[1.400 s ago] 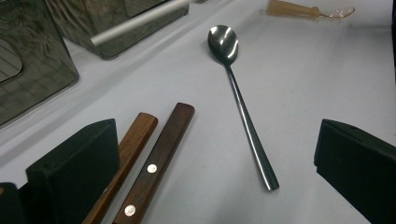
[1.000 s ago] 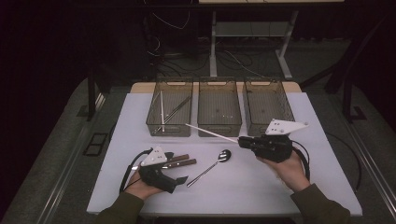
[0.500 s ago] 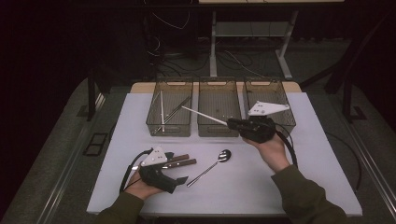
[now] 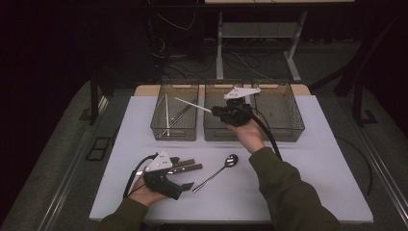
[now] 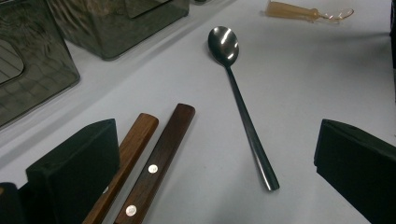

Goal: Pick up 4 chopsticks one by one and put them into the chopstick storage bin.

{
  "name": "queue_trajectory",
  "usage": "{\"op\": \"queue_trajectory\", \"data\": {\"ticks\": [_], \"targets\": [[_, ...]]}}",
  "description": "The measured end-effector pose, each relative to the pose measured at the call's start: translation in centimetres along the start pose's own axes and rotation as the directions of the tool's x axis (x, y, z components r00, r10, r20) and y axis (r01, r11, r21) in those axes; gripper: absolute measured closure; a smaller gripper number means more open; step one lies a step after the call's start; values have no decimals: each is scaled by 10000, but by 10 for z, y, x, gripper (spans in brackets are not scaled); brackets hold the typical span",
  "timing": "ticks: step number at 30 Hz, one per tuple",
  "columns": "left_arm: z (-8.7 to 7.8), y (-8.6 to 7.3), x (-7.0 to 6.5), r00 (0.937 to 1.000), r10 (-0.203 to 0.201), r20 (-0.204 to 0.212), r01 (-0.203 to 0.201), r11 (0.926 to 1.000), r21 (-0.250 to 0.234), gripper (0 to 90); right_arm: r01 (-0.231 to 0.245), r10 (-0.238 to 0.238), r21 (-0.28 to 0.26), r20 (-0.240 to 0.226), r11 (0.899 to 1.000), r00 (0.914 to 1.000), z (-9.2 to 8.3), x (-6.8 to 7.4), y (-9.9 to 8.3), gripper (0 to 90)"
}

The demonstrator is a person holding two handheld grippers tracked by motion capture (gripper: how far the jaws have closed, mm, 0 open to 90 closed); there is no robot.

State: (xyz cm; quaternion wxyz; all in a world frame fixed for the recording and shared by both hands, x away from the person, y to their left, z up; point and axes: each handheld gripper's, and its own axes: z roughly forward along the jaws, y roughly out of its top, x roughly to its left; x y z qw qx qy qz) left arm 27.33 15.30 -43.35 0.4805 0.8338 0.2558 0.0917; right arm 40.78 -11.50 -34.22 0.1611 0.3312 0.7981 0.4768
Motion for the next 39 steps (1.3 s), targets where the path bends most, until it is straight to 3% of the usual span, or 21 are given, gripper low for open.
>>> {"op": "queue_trajectory", "data": {"ticks": [9,13,22,33,39], "targets": [[-1,1,0,9998,168,65,-168,9999,-35,0,-146,120,506,515,9986,9986,44,0,20,839],[-1,1,0,9998,164,108,-163,9998,-68,0,-459,395,832,766,9955,9963,65,-1,23,840],[-1,2,-1,9997,174,179,-172,9998,-109,0,-396,237,1476,1079,9883,9939,105,5,28,839],[-2,2,-1,9995,172,257,-169,9998,-134,0,-391,199,1846,1047,9820,9943,125,9,31,825],[-1,2,-1,9995,163,261,-160,9998,-129,0,-421,292,1653,797,9853,9964,119,7,33,675]]}}
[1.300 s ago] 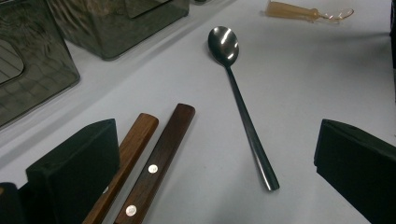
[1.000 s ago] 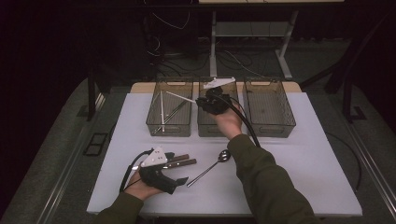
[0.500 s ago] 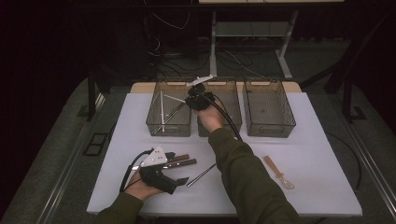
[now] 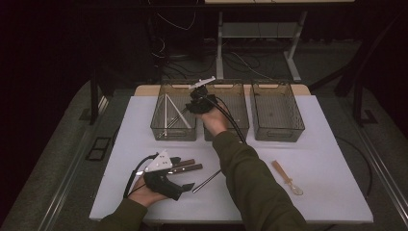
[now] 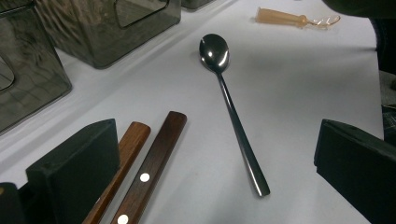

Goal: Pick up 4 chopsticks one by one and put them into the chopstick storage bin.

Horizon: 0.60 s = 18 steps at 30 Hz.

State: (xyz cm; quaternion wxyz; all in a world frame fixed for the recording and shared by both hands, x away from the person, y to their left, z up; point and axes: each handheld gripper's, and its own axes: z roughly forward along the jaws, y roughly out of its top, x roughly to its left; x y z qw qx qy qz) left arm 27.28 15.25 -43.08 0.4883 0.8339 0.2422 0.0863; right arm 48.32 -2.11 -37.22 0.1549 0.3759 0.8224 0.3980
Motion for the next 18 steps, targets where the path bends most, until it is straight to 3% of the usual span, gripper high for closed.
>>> {"op": "queue_trajectory", "data": {"ticks": [7,10,18], "targets": [[0,0,1,10000,49,-5,-49,10000,4,0,-210,197,-238,-545,9995,9983,-18,-2,-2,568],[0,0,1,9999,103,-23,-103,9999,25,0,-71,49,-291,-739,9996,9973,-27,-4,-8,511],[1,0,1,10000,-6,-72,7,10000,37,0,-198,74,-982,-1258,9950,9920,-67,-13,-28,367]]}}
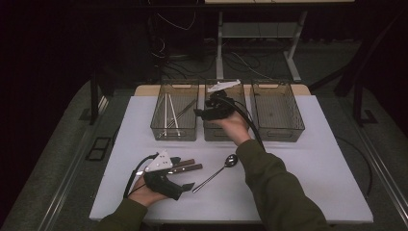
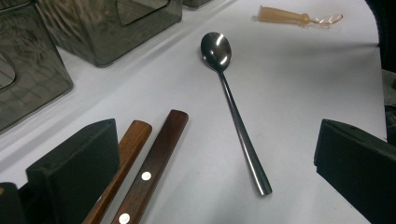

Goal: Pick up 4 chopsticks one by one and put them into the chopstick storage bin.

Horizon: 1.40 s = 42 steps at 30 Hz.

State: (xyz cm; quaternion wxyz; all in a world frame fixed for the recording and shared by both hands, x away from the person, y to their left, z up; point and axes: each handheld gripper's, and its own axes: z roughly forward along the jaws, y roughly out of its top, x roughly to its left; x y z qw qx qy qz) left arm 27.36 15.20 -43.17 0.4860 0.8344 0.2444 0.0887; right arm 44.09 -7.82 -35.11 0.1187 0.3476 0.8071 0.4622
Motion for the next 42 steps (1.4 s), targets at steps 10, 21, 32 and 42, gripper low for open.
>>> {"op": "queue_trajectory", "data": {"ticks": [10,21,32,42], "targets": [[0,0,0,10000,-44,-43,44,10000,80,0,-80,49,-759,-410,9971,9991,-54,-9,-26,295],[2,0,1,10000,-40,-34,40,9999,110,0,22,-59,-806,-462,9967,9989,-96,-20,-59,260],[1,-1,1,10000,-87,-39,88,9999,117,0,-58,54,-776,-47,9970,10000,-129,-27,-97,249],[1,0,0,10000,-36,-75,38,9998,187,0,-342,361,-682,262,9971,9990,-157,-37,-130,249]]}}
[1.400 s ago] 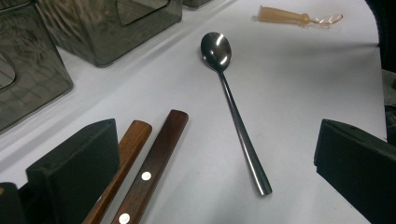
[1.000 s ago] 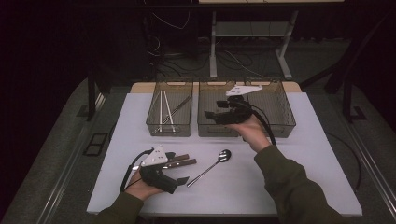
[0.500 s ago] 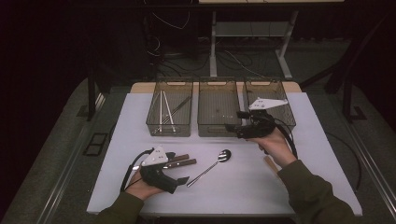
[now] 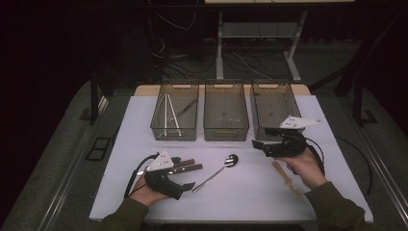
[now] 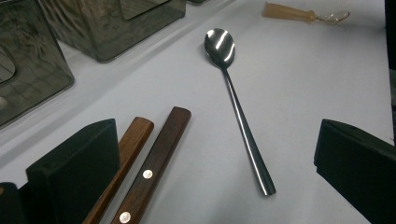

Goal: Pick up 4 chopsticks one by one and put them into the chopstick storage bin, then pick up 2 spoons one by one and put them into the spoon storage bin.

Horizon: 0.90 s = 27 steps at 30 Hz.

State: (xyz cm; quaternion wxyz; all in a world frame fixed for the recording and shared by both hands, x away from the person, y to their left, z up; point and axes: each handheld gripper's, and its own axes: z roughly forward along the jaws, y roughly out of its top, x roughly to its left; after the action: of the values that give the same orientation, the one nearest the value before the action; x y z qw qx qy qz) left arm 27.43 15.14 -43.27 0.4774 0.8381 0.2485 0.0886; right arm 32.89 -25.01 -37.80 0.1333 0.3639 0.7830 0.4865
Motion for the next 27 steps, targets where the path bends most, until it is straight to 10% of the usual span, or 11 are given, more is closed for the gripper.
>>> {"op": "queue_trajectory", "data": {"ticks": [16,27], "targets": [[-1,-1,-1,10000,-12,-92,11,10000,-47,0,-433,440,-112,709,9990,9965,-40,-14,-42,206],[-1,-1,-1,9999,-4,-155,3,10000,-29,0,-991,949,826,533,9916,9941,-52,-22,-67,215]]}}
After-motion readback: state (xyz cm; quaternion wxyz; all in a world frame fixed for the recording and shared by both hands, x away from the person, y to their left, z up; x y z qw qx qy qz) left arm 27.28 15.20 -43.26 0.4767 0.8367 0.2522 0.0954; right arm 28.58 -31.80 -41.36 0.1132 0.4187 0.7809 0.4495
